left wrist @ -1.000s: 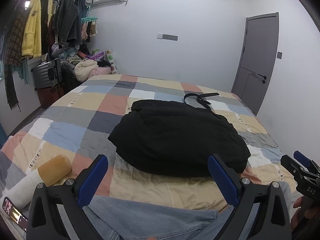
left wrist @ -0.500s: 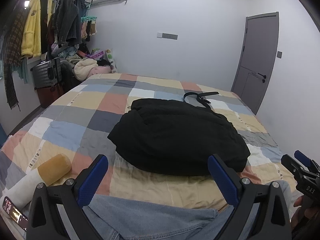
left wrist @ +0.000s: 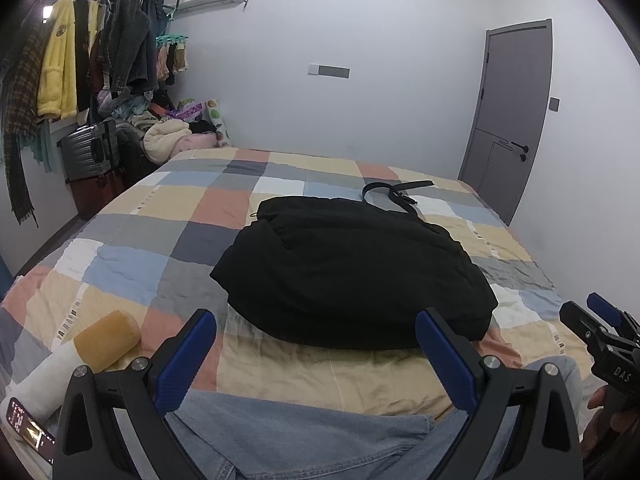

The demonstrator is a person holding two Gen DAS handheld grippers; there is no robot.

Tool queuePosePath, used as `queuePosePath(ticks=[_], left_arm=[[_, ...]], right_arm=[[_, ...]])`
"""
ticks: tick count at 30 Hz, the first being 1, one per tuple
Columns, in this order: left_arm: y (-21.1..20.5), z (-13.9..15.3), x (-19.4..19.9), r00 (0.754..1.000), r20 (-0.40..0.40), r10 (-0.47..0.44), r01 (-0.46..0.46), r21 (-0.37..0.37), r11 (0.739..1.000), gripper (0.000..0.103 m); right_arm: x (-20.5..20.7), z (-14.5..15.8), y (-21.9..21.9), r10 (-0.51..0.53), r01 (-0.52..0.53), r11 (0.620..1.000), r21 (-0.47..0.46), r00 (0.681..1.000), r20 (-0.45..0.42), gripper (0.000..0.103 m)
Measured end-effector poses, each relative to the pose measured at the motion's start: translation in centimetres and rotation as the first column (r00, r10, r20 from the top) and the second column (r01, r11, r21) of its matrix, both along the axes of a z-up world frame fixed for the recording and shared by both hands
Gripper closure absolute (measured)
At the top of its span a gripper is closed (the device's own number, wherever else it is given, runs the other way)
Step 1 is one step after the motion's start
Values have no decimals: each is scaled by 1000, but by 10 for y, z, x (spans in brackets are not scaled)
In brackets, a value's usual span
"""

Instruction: Fold large clothes

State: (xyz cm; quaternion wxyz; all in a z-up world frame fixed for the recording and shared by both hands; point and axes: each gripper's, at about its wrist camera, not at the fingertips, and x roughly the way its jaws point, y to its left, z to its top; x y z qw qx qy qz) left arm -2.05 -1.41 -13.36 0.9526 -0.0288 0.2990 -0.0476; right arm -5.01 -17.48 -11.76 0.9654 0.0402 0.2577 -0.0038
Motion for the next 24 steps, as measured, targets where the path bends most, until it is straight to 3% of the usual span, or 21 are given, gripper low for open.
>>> queuePosePath(ticks=[24], left_arm=[[-2, -1, -2, 1000, -3, -6, 6, -6, 1000, 2]], right_arm=[[1, 1, 1, 1, -1, 1000, -6, 1000, 0, 0]])
